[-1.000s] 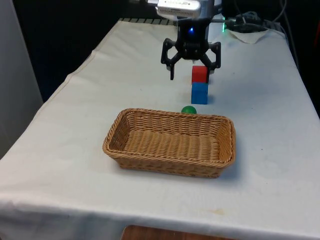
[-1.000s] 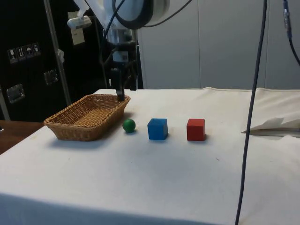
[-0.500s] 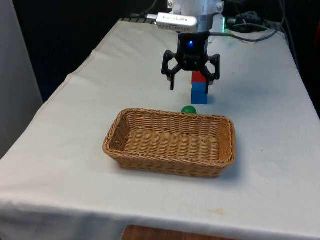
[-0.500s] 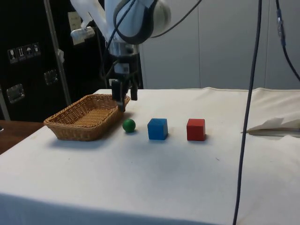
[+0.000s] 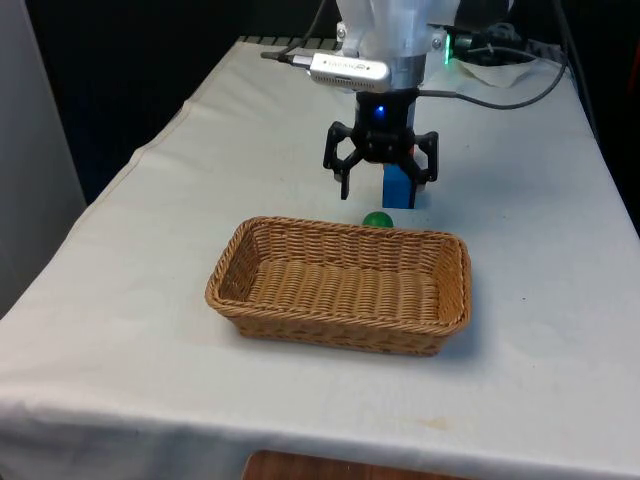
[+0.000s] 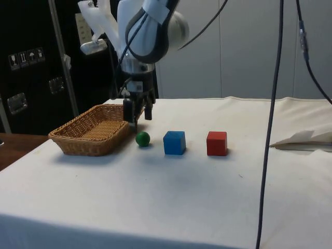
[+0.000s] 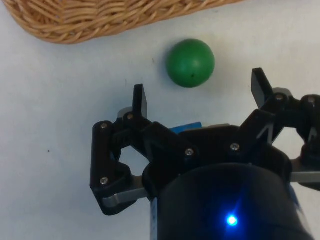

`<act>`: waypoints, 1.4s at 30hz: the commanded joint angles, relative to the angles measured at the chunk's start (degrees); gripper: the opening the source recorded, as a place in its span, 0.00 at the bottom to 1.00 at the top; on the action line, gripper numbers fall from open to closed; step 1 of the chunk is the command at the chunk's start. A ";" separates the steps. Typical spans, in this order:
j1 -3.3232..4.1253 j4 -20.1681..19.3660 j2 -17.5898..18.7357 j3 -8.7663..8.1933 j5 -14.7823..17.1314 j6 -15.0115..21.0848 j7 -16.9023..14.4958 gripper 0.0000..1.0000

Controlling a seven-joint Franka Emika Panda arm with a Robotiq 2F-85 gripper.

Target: Place all non-red objects into the basket.

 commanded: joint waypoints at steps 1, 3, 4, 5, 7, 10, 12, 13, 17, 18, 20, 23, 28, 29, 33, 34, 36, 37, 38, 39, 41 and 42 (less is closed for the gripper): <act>-0.52 -0.06 0.11 0.80 1.09 0.74 -0.69 1.00; -0.52 -0.06 0.23 0.80 1.20 0.92 -0.69 1.00; -0.57 0.00 0.34 0.86 1.32 1.03 -0.69 1.00; -0.57 0.00 0.46 0.92 1.43 1.15 -0.69 1.00; -0.69 0.00 0.80 1.09 1.72 1.43 -0.63 1.00; 0.00 0.06 0.97 0.17 0.92 0.80 0.06 1.00; -0.74 0.00 1.38 1.26 2.64 2.06 -0.80 1.00; -0.74 0.00 1.49 1.32 2.81 2.18 -0.80 1.00; -0.92 0.11 2.29 1.72 4.07 2.98 -1.03 1.00; -0.97 0.11 2.58 1.83 4.30 3.15 -1.03 1.00; -0.97 0.17 2.81 1.89 4.58 3.32 -1.09 1.00; -1.09 0.40 3.78 2.23 5.96 4.01 -1.43 1.00; -1.15 0.92 4.76 2.35 7.05 4.35 -1.78 1.00; -1.20 1.15 5.04 2.29 7.22 4.35 -1.89 1.00; -1.09 2.58 6.02 1.72 7.51 3.78 -2.01 1.00; -1.15 2.64 6.02 1.66 7.56 3.72 -2.01 1.00; -1.20 2.69 5.96 1.60 7.56 3.50 -2.01 1.00; -1.26 2.64 5.90 1.60 7.56 3.50 -1.95 0.96; -0.57 2.69 6.30 0.80 6.82 3.67 -1.26 0.89; -1.32 2.64 5.90 1.60 7.56 3.44 -1.95 0.89; -1.32 2.64 5.84 1.60 7.56 3.44 -1.95 0.69; -1.38 2.64 5.84 1.55 7.56 3.38 -1.95 0.58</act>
